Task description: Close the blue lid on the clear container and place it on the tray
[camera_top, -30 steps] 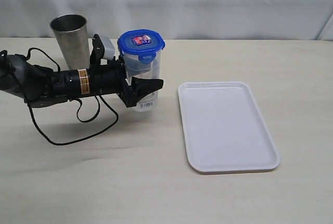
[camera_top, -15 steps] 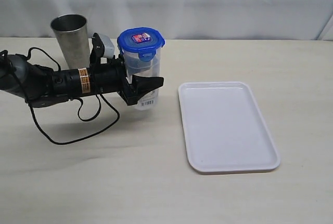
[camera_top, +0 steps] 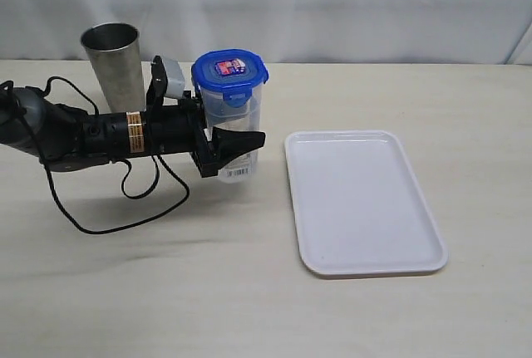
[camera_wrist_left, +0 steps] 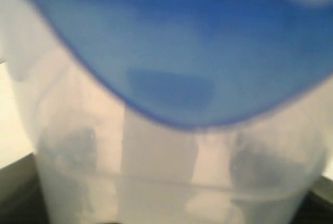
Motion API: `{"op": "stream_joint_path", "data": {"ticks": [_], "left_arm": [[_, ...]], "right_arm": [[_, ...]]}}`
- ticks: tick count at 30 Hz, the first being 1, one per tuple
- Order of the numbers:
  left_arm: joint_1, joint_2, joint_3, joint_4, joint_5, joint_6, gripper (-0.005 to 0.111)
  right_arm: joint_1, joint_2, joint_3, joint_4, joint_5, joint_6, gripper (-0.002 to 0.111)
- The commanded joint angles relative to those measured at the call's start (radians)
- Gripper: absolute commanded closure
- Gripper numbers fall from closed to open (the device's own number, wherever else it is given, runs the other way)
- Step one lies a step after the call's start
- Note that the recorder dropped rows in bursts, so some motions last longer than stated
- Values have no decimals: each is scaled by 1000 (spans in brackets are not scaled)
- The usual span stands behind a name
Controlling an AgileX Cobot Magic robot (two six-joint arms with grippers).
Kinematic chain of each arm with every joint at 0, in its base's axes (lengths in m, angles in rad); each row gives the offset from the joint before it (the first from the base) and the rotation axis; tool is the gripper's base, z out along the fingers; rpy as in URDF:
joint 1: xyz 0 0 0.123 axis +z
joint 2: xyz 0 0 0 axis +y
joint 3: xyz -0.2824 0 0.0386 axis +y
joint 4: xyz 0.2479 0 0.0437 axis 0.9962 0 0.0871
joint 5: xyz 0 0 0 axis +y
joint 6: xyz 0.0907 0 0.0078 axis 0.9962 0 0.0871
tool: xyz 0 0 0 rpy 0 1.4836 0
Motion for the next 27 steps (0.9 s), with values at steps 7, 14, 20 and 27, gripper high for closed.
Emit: {"op": "stream_joint_path", "data": {"ticks": [7,14,20,27], "left_arm": [[-6,-15,-6,-38,-38,2,107],[-6,-15,-6,-55,-35,2,107],[-6,-15,-6,-65,-11,2,107],[-6,-15,-6,-65,-11,2,107]], "right_arm": [[-49,-3,252,118,-5,3,104],[-251,-3,378,118,7,3,104],[-388,-3,390,129,27,3,104],[-528,-3,482,129,-29,3,104]]}}
